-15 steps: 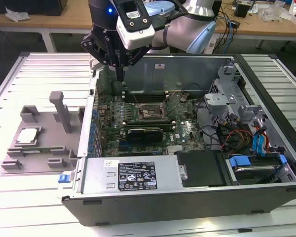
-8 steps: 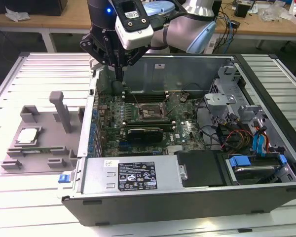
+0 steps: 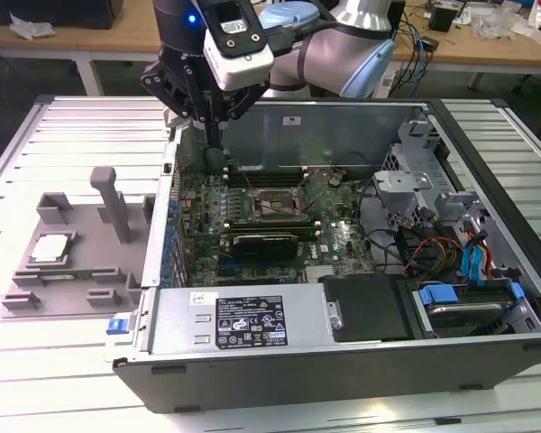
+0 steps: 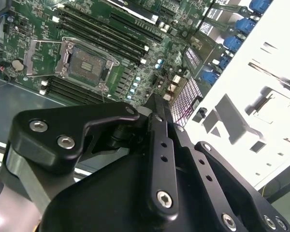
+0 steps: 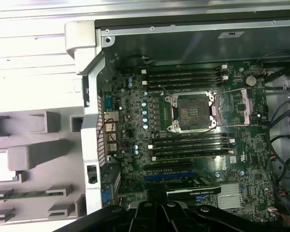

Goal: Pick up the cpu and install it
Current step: 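Reach for the cpu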

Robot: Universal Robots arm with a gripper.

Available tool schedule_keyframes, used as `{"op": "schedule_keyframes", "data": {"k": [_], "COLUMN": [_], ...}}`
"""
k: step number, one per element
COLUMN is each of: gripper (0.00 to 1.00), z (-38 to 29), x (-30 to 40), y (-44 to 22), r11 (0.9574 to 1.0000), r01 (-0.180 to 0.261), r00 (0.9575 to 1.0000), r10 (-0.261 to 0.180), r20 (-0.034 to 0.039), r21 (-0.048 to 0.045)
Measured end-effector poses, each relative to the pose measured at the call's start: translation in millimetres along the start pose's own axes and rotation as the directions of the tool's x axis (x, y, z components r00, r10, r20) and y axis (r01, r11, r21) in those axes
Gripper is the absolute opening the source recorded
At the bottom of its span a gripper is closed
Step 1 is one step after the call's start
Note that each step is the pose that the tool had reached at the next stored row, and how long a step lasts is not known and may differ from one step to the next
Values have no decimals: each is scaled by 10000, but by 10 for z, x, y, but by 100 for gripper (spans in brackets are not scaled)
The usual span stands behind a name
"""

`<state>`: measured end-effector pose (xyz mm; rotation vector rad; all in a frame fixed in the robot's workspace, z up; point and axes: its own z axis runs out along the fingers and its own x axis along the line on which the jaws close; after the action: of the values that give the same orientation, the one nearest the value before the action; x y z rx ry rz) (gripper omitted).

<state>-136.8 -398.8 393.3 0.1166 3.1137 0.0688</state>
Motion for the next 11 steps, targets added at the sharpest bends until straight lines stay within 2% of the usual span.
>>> {"op": "schedule_keyframes", "data": {"k": [11], "gripper": [11], "z": [-3], "x": [119], "y": [-9], "r11": [10000], "r01": [0], "r00": [10000], "r10": [0], "r20": [1], "r21": [0]}}
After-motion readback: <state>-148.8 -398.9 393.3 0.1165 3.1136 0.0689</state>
